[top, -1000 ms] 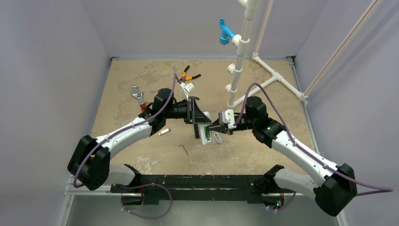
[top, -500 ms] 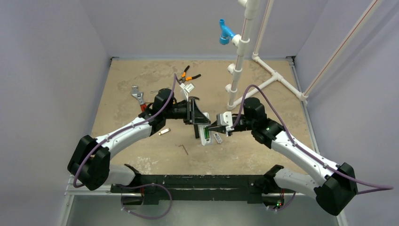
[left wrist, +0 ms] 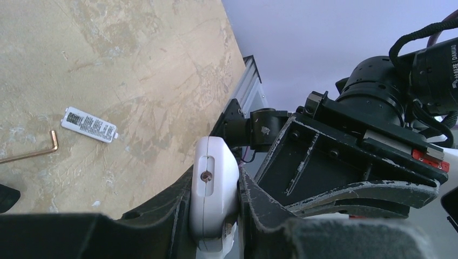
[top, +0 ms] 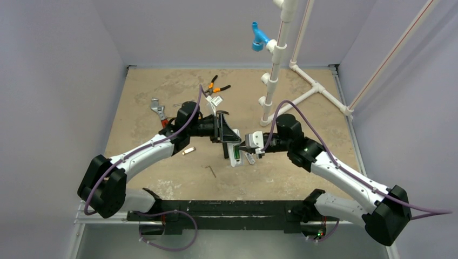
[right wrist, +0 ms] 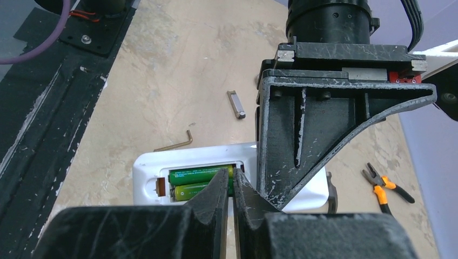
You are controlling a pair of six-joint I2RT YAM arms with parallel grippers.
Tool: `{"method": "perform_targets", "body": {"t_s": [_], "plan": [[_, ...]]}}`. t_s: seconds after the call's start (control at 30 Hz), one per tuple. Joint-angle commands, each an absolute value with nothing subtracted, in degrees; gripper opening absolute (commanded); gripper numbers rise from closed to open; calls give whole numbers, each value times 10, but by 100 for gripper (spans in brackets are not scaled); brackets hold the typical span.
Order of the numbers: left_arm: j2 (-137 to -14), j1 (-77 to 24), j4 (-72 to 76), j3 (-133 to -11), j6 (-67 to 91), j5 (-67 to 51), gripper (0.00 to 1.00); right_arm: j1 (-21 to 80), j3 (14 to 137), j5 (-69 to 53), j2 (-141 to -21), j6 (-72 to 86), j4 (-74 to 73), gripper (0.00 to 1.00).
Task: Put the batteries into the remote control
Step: Load the battery into the remote control.
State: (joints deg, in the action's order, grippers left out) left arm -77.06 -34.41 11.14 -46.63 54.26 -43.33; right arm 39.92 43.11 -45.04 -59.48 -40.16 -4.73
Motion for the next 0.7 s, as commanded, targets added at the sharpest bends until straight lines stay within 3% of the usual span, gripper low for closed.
{"method": "perform_targets", "body": {"t_s": [0.0, 0.67], "plan": [[-751, -343, 188, -506, 567, -446, 0, 416, 409, -442, -601, -400, -108, 3], [-744, -343, 196, -499, 571, -443, 0, 437, 371, -378, -543, -381, -86, 2]]}}
